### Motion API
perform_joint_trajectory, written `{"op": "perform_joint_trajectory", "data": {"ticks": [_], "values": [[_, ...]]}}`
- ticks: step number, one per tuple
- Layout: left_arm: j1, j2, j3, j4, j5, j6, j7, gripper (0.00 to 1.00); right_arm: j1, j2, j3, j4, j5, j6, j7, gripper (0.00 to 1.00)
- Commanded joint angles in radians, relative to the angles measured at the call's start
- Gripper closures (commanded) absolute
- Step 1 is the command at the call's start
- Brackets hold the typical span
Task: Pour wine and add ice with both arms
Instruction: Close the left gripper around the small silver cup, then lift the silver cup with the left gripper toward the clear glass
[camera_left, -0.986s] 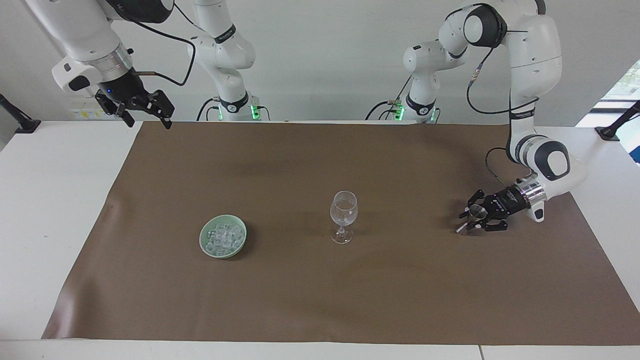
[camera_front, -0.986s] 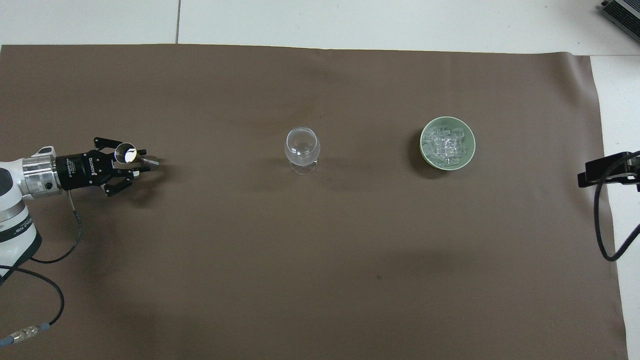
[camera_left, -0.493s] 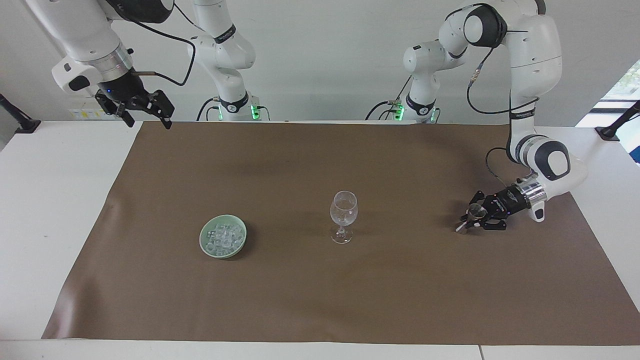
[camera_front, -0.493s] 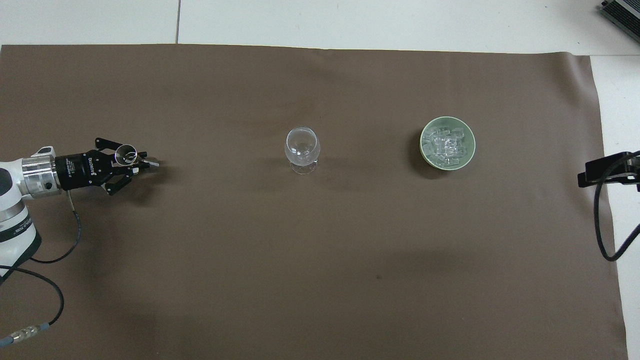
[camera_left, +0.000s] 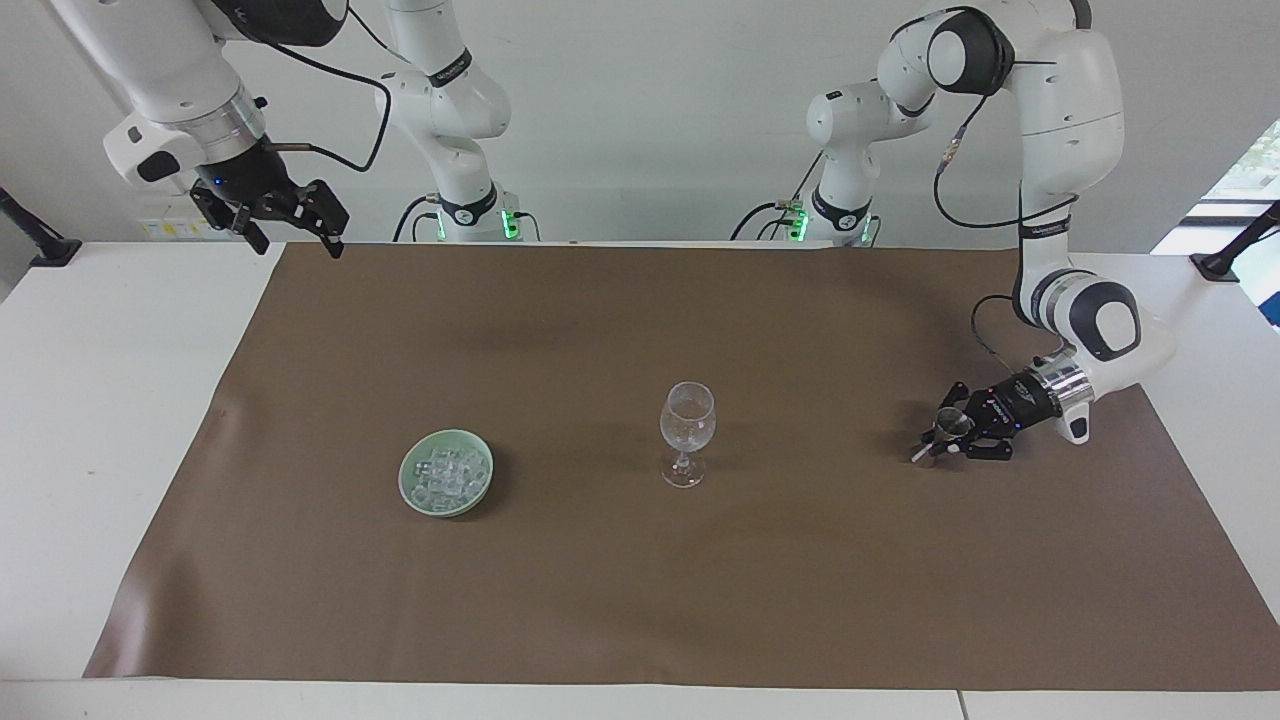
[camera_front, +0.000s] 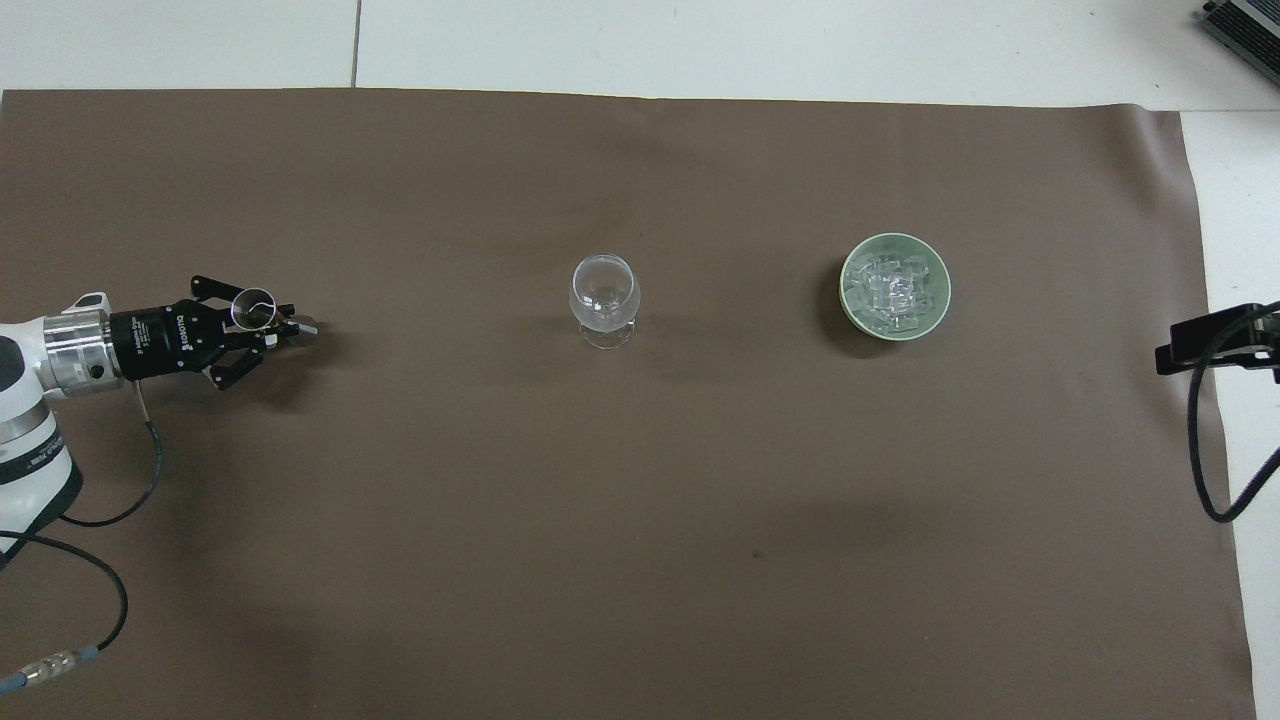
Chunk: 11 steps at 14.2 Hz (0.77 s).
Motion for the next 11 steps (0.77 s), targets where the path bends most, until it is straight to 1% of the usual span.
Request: {"op": "perform_joint_trajectory", "data": {"ticks": [1,5,7,11], "values": [[0.001,-0.007,0.003,-0.005,-0.014,-0.004,0.000,1.00,-0.006,-0.008,0.003,-0.009,0.003,0.015,-0.026,0.00],[0.009,-0.010,0.001,0.010,-0.021,-0.032,-0.015,1.00,-0.006,-0.008,0.003,-0.009,0.003,0.015,-0.026,0.00],[0.004,-0.019,-0.002,0.031,-0.011,-0.027,-0.070,1.00,-0.006,-0.008,0.003,-0.009,0.003,0.015,-0.026,0.00],[-0.002,-0.053,-0.034,0.039,-0.013,-0.013,-0.113,1.00,-0.006,-0.008,0.003,-0.009,0.003,0.015,-0.026,0.00]]}}
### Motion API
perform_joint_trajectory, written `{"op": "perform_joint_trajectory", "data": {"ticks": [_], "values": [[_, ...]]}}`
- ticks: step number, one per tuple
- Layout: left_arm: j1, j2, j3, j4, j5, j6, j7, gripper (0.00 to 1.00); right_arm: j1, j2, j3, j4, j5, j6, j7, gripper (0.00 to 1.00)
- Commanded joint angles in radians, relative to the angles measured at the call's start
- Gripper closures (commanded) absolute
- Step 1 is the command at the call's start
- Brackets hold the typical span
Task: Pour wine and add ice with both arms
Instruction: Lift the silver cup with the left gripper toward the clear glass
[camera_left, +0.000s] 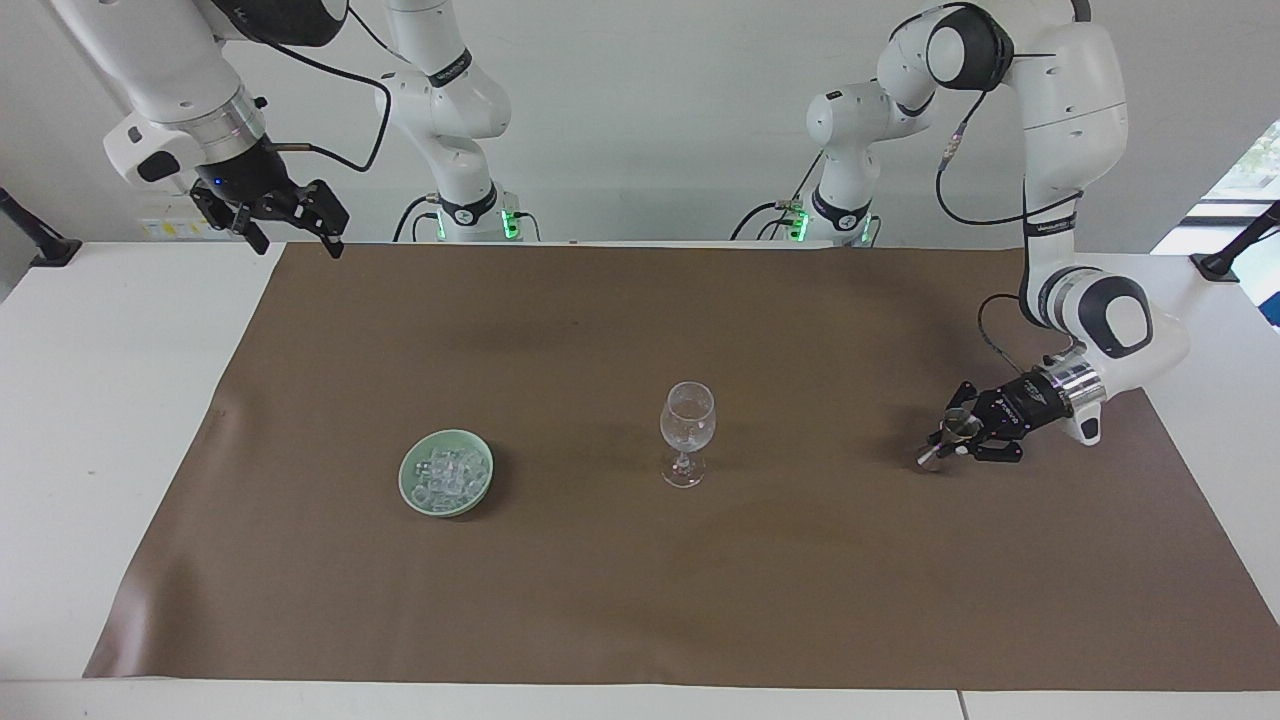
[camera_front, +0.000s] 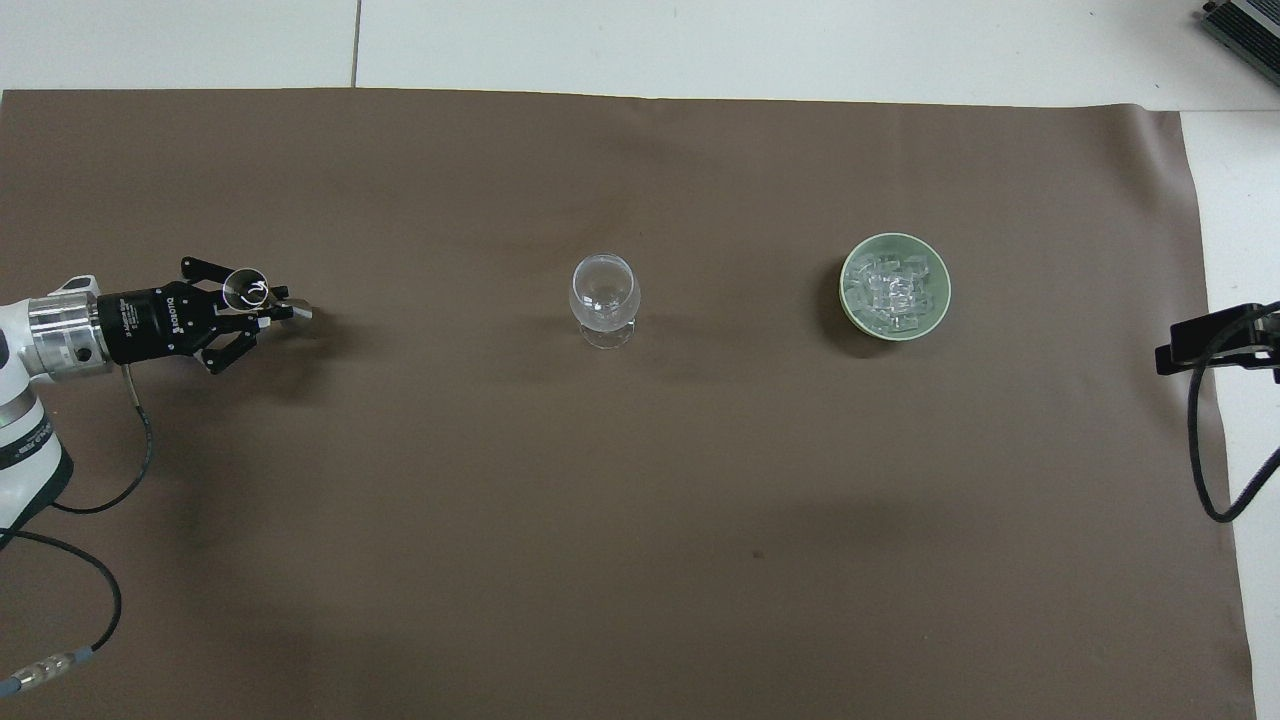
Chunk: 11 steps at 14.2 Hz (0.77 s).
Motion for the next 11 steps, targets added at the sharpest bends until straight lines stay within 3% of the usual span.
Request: {"op": "perform_joint_trajectory", "data": {"ticks": [1,11], "values": [[-0.004,-0.048,-0.036,0.002,-0.007,-0.001,-0.071,1.00,-0.006,-0.008,0.003,-0.009,0.003,0.015,-0.026,0.00],[-0.011,-0.176,-0.190,-0.008,-0.001,0.101,-0.287,1.00,-0.006,-0.008,0.003,-0.009,0.003,0.015,-0.026,0.00]]}}
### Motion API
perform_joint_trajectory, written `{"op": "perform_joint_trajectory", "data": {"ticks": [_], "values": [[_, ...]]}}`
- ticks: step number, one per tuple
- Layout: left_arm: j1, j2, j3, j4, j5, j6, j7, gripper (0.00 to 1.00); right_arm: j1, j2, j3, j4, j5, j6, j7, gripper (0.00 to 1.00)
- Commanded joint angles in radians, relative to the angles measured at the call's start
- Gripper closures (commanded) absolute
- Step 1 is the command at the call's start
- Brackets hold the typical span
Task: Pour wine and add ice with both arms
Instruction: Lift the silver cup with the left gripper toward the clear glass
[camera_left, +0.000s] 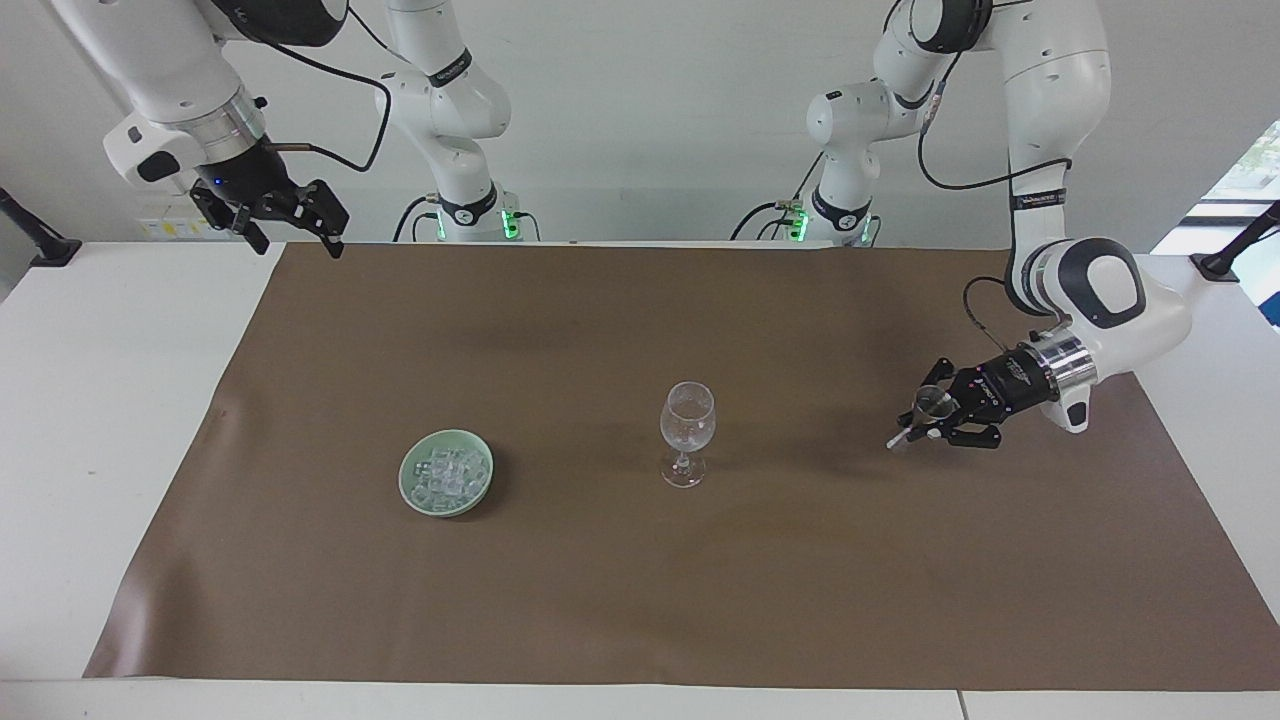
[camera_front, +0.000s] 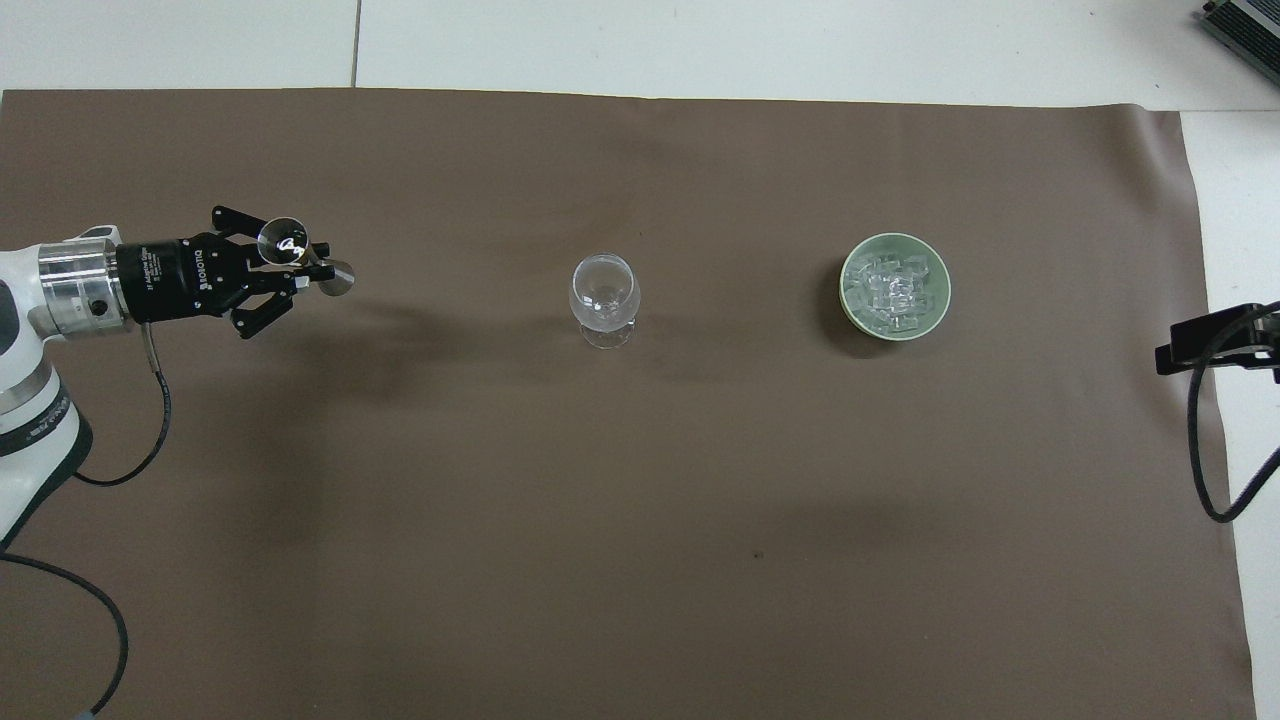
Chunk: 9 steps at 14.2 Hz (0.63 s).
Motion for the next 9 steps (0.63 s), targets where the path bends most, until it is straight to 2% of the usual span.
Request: {"op": "perform_joint_trajectory", "data": {"ticks": [1,5,9], "values": [[-0.008,-0.049,-0.040,-0.021,-0.001,0.066,-0.093,1.00,-0.006,-0.008,0.003,-0.010,0.003,0.015,-0.026,0.00],[-0.017,-0.074,-0.081,-0.028,-0.001,0.112,-0.159,1.00,-0.006,-0.008,0.003,-0.010,0.003,0.015,-0.026,0.00],[-0.024,-0.106,-0.193,-0.043,-0.001,0.260,-0.248,1.00,-0.006,-0.008,0.003,-0.010,0.003,0.015,-0.026,0.00]]}}
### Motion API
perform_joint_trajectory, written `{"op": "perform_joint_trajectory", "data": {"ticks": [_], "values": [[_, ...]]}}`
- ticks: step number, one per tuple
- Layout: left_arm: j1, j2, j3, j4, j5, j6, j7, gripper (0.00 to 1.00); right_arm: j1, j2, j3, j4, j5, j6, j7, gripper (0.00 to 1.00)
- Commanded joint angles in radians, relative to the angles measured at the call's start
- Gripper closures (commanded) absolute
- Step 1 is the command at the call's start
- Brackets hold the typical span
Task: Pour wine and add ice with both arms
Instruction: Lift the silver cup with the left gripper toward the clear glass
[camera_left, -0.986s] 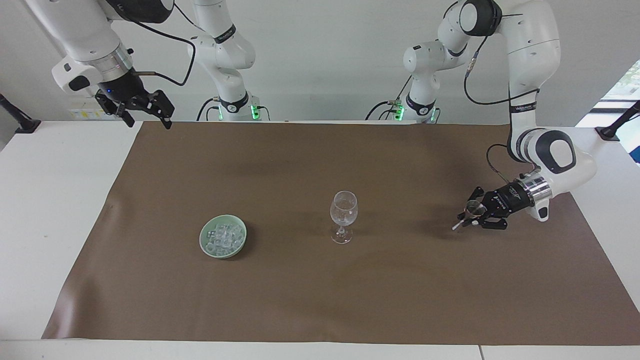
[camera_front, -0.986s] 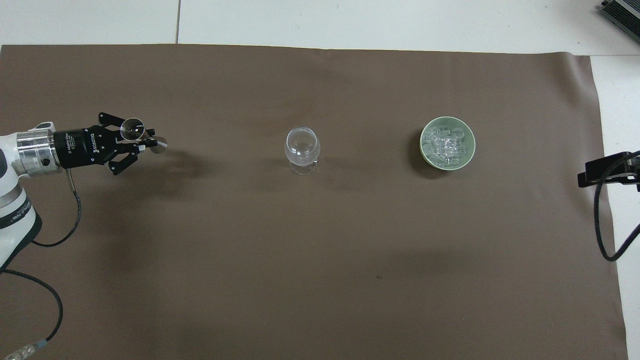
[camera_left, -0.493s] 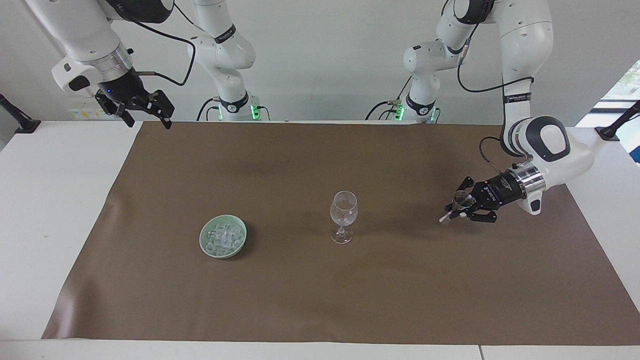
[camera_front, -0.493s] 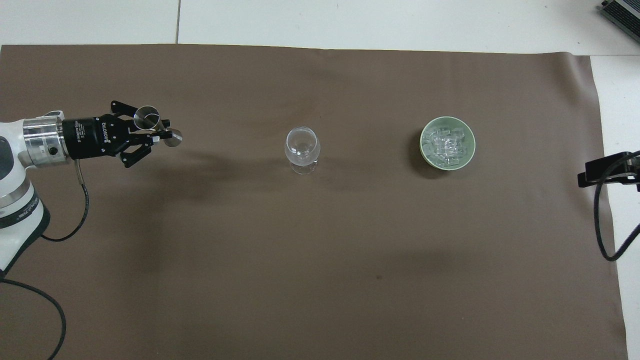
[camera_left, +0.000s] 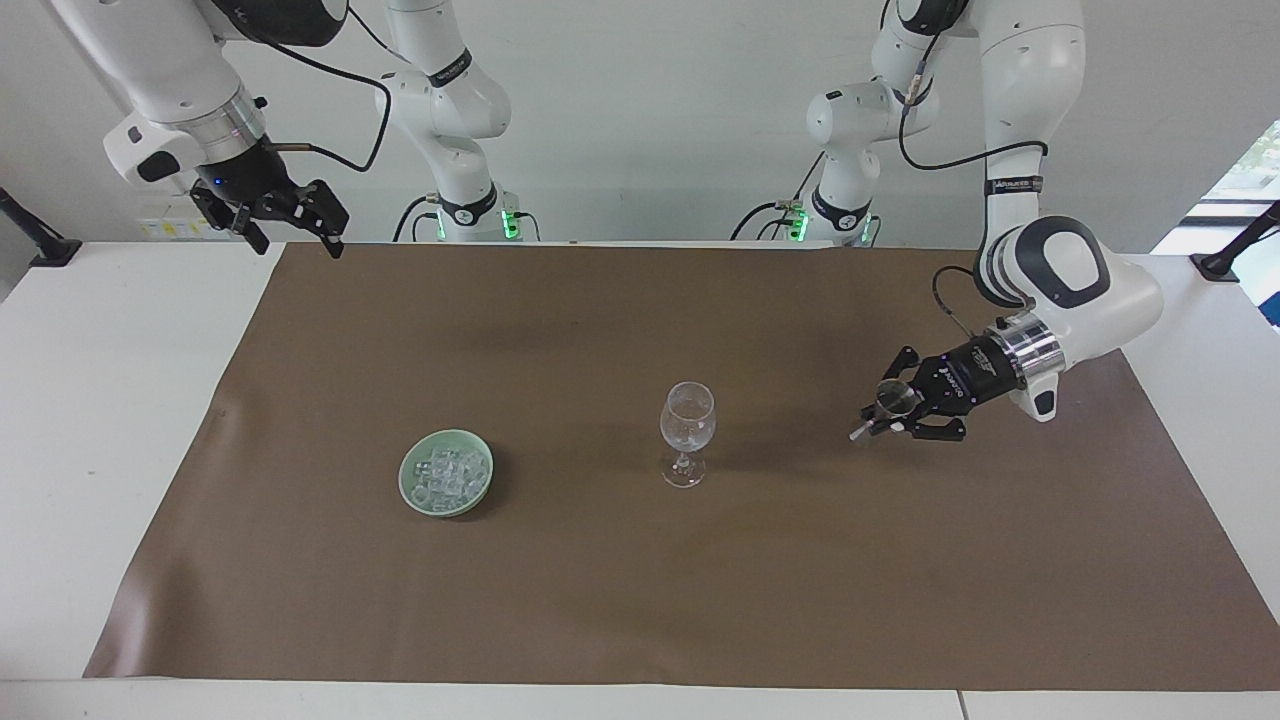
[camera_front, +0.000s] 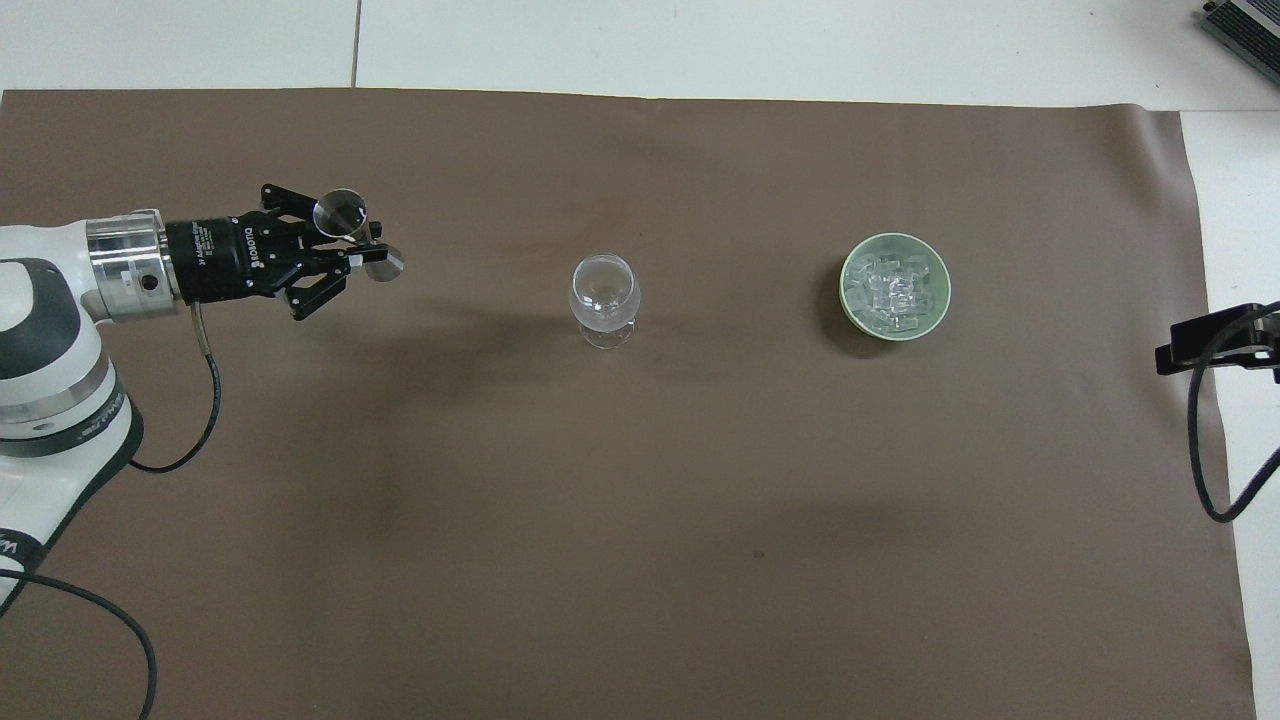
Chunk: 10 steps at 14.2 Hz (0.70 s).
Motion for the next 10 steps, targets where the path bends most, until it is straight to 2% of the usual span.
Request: {"op": "perform_joint_trajectory", "data": {"ticks": [1,10], "values": [[-0.014,-0.052,-0.051,-0.040,-0.002,0.081,-0.075,1.00,-0.006,-0.008,0.003,-0.010,0.003,0.015,-0.026,0.00],[-0.019,-0.102,-0.217,-0.119,-0.005,0.291,-0.086,1.00,-0.006,-0.008,0.003,-0.010,0.003,0.015,-0.026,0.00]]}}
